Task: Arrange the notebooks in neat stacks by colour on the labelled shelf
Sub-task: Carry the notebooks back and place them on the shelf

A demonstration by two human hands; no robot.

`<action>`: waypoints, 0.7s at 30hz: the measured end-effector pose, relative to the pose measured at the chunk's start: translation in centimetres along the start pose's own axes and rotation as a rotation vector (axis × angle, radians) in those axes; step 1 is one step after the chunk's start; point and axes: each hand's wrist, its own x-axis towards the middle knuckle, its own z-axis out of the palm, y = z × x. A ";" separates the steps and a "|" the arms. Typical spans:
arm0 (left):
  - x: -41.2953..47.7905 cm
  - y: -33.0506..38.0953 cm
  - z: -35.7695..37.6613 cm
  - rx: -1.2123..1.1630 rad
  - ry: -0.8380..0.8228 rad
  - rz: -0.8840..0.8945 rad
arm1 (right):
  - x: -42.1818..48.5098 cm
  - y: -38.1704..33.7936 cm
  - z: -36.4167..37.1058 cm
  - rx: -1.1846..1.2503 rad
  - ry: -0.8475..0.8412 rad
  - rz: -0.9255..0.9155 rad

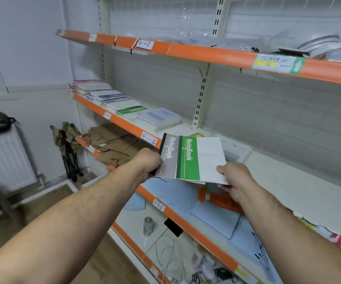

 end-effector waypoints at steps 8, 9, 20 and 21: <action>6.9 -0.6 -12.0 -0.019 0.088 0.000 | 1.7 -2.8 13.7 -0.037 -0.048 -0.010; 7.6 -0.6 -13.3 -0.020 0.094 0.001 | 1.8 -3.1 15.3 -0.034 -0.057 -0.013; 14.8 -1.2 -24.8 -0.049 0.180 -0.031 | 5.2 -5.6 29.8 -0.083 -0.140 -0.013; 15.6 -1.2 -25.4 -0.050 0.191 -0.034 | 5.8 -5.9 30.7 -0.085 -0.149 -0.017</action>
